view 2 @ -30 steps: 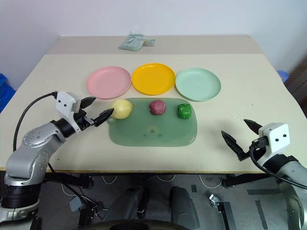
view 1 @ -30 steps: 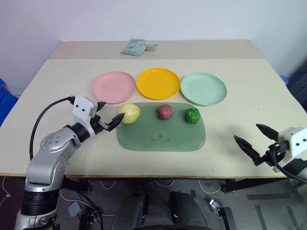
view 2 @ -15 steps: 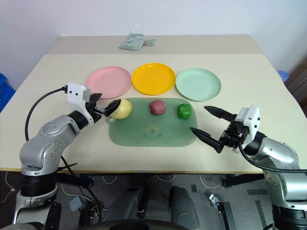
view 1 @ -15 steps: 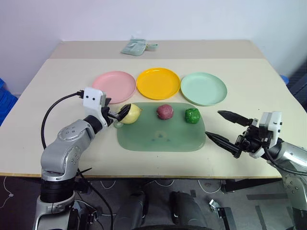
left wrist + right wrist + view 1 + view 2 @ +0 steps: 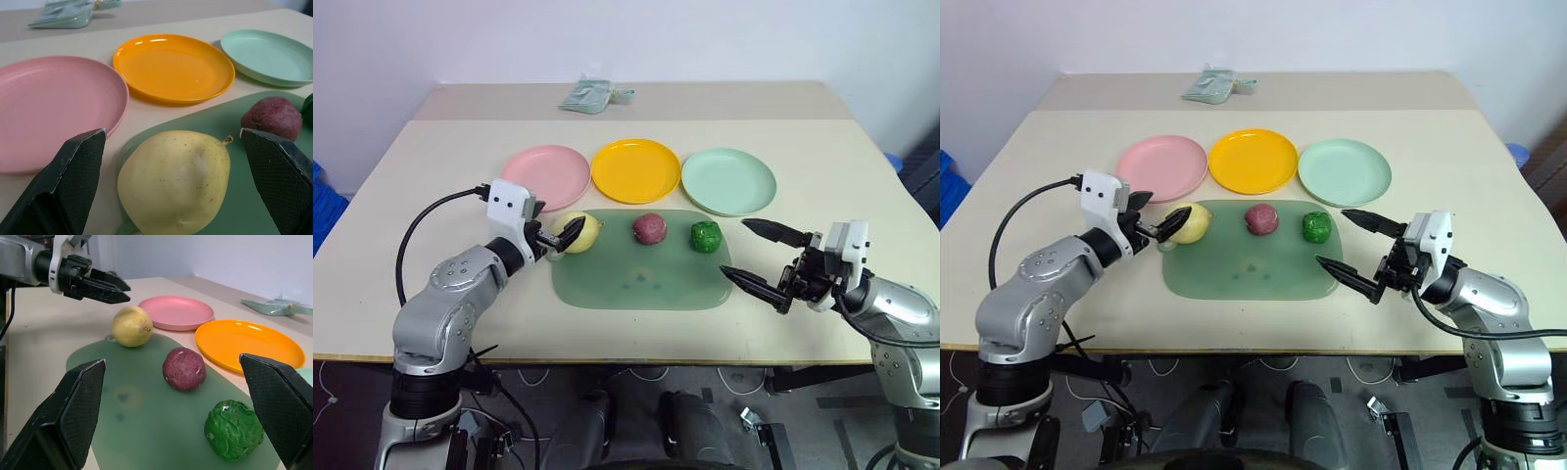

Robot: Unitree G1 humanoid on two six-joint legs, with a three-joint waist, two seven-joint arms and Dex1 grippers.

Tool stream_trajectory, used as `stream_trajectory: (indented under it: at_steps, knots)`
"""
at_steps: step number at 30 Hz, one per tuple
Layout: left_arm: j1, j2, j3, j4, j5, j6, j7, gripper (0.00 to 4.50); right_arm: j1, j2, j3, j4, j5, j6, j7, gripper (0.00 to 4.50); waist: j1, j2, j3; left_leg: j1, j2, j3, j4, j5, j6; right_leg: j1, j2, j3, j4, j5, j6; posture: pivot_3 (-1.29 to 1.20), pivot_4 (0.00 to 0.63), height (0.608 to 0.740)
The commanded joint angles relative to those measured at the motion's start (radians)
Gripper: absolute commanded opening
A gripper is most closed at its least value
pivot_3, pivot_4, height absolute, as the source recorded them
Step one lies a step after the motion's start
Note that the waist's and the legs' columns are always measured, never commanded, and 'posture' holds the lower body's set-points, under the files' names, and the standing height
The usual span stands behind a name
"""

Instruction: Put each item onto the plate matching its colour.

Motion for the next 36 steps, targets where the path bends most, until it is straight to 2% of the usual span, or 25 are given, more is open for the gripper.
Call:
stream_trajectory:
  at_steps: [1,13,16,17,19,32,36]
  knots:
    - [-0.021,0.005,-0.015,0.003,0.015,-0.012,-0.006,4.50,-0.017,0.006,-0.005,-0.024,-0.001,-0.020,-0.016,4.48,-0.001,0.000,0.000,0.000,0.000,0.000,0.000,0.000,0.000,0.000,0.000,0.000,0.000,0.000,0.000,0.00,0.150,0.740]
    - [-0.044,0.028,-0.116,0.146,0.131,-0.085,-0.048,4.50,0.001,-0.004,-0.016,-0.069,0.001,-0.001,-0.065,4.48,0.000,0.000,0.000,0.000,0.000,0.000,0.000,0.000,0.000,0.000,0.000,0.000,0.000,0.000,0.000,0.00,0.150,0.740]
    - [-0.049,0.024,-0.120,0.175,0.148,-0.101,-0.051,3.74,0.013,-0.004,-0.022,-0.083,0.003,0.002,-0.076,4.50,0.000,0.000,0.000,0.000,0.000,0.000,0.000,0.000,0.000,0.000,0.000,0.000,0.000,0.000,0.000,0.00,0.150,0.740]
    - [-0.050,0.021,-0.119,0.178,0.150,-0.106,-0.051,3.36,0.018,-0.004,-0.024,-0.088,0.002,0.002,-0.080,4.50,-0.001,0.000,0.000,0.000,0.000,0.000,0.000,0.000,0.000,0.000,0.000,0.000,0.000,0.000,0.000,0.00,0.150,0.740]
    - [-0.050,0.014,-0.117,0.178,0.154,-0.120,-0.052,3.09,0.025,-0.005,-0.028,-0.095,0.003,0.002,-0.087,4.50,-0.002,0.000,0.000,0.000,0.000,0.000,0.000,0.000,0.000,0.000,0.000,0.000,0.000,0.000,0.000,0.00,0.150,0.740]
    - [-0.091,-0.013,-0.086,0.176,0.146,-0.151,-0.066,3.06,0.030,0.001,-0.022,-0.095,-0.016,-0.011,-0.124,4.50,-0.002,0.000,0.000,0.000,0.000,0.000,0.000,0.001,0.001,0.000,0.000,0.000,0.001,0.000,0.000,0.00,0.150,0.740]
    - [-0.187,-0.038,-0.064,0.221,0.157,-0.175,-0.031,3.06,0.033,0.002,-0.025,-0.094,-0.020,-0.016,-0.129,4.50,0.008,0.000,0.000,0.000,0.000,0.000,0.000,0.001,0.001,0.000,0.000,0.000,0.001,0.000,0.000,0.00,0.150,0.740]
